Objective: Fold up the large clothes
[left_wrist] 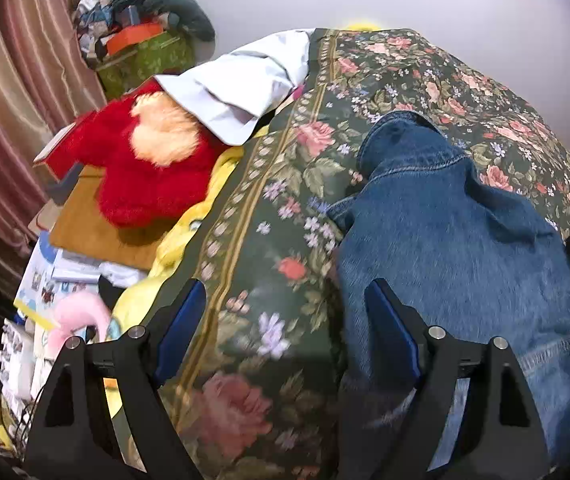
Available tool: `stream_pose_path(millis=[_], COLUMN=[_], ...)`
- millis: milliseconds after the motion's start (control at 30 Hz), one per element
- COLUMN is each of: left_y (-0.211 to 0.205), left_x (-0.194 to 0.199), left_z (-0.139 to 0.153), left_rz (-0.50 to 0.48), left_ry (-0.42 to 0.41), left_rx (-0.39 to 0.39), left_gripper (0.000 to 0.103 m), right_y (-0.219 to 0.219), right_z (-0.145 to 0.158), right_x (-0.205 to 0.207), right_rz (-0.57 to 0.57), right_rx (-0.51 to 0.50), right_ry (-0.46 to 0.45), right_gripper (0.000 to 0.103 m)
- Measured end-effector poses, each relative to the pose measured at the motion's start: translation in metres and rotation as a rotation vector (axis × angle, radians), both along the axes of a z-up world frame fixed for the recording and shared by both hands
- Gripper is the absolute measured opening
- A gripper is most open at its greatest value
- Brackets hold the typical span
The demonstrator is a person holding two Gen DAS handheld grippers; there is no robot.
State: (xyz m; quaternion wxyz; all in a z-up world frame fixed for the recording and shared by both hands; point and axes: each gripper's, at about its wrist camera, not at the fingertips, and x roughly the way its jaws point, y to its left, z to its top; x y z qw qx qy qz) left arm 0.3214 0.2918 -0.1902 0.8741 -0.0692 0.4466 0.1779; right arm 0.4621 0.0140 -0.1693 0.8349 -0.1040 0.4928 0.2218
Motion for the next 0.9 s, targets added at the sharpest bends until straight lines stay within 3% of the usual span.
stream_pose_path(millis=[100,200,400,533,733,900], left_y=[-0.005,-0.02,-0.066,-0.097,-0.138,-0.167], left_x=[-0.015,-0.038,-0.1,-0.148,-0.223,-0.279], left_z=[0.016,0.047,0.136,0.187,0.232,0.244], left_rz=[-0.005,-0.037,-0.116,-0.173,-0.218,-0.212], left_ry=[-0.014,-0.081,-0.303,-0.462,-0.643,-0.752], left_rx=[-0.002,-0.007,0.017,0.021,0.046,0.093], left_gripper=[0.082,0.082,0.082,0.082,0.082,0.082], right_y=[-0.021,-0.032,-0.052,-0.064,-0.083,-0.093], right_z=[0.031,0.067,0.16,0.207,0.24,0.247], right_x=[-0.022,-0.05,-0.135,-0.195,-0.278,-0.345], right_rz=[0.003,0.022,0.072,0.089,0.098,0.087], right_rx=[0.039,0.103,0.286,0.392,0.487,0.5], right_ry=[-0.046,-0.105,-0.319,-0.453,-0.6,-0.712], right_gripper=[0.086,0.086,0.086,0.086,0.086,0.087])
